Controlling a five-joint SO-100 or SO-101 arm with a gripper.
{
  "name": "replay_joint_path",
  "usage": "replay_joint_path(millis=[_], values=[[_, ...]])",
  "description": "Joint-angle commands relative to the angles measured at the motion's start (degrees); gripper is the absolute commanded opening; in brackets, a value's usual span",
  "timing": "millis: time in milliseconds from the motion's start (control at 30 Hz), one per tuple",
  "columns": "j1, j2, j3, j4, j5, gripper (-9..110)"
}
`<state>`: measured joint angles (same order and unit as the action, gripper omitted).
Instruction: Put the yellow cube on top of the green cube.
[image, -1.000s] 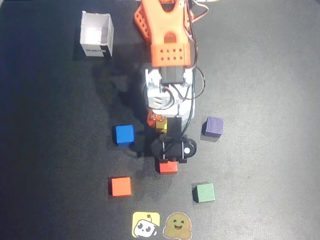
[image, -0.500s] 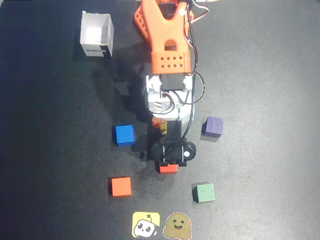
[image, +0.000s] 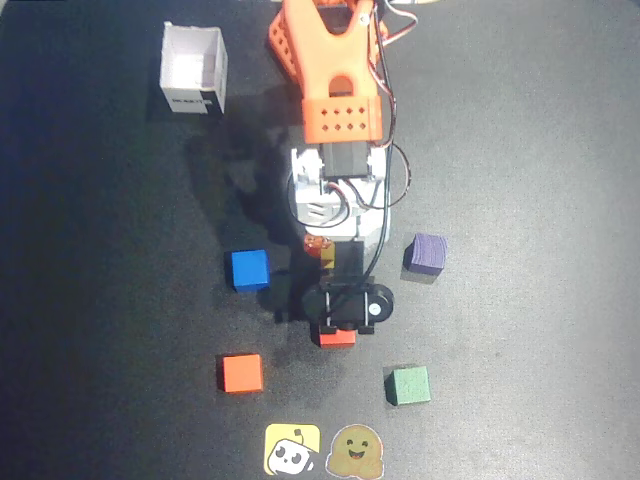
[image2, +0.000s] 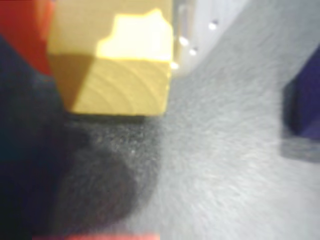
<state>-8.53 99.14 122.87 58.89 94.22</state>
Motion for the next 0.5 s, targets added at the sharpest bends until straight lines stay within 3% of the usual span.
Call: replay_joint_path(millis=[0,467], values=[[0.1,3.5,-7.3,3.5,-1.3,5],[-5.9,-6.7,-28.9,6.7,-4.0,6]])
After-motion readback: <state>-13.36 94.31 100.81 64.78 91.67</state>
